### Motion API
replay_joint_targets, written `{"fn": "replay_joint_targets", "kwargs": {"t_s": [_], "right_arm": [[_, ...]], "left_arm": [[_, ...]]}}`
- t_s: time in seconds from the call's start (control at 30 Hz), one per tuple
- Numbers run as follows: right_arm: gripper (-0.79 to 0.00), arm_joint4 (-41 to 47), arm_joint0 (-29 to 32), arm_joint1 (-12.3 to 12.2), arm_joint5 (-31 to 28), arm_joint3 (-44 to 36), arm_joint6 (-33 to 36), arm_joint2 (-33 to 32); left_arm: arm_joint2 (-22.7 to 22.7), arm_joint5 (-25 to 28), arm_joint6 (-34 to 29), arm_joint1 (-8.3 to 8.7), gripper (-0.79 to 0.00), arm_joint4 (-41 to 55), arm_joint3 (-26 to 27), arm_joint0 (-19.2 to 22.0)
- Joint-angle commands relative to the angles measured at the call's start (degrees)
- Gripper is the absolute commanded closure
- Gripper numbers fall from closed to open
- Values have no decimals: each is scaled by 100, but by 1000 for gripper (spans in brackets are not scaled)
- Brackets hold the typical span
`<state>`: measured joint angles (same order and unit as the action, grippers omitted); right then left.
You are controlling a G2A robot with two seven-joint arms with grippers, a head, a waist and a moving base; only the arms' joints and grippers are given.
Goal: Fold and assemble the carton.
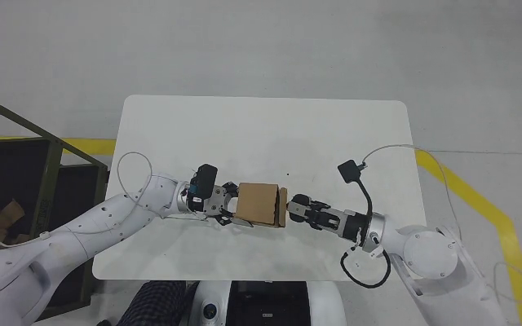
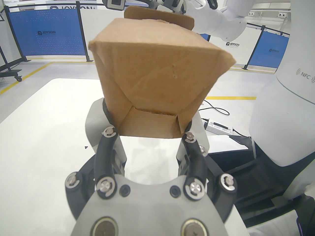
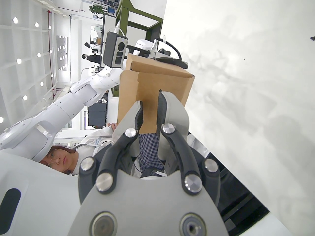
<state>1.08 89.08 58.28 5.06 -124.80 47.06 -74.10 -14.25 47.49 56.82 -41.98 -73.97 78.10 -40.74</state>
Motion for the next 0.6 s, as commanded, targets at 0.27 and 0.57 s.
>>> {"fn": "replay_joint_targets", "kwargs": {"t_s": [0.27, 0.57], "right_arm": [[-185, 234, 51, 2, 36, 41, -150, -31], [-286, 186, 122, -24, -54, -78, -60, -93]], "left_arm": [[0, 0, 0, 0, 0, 0, 0, 0], [0, 0, 0, 0, 0, 0, 0, 0]]}}
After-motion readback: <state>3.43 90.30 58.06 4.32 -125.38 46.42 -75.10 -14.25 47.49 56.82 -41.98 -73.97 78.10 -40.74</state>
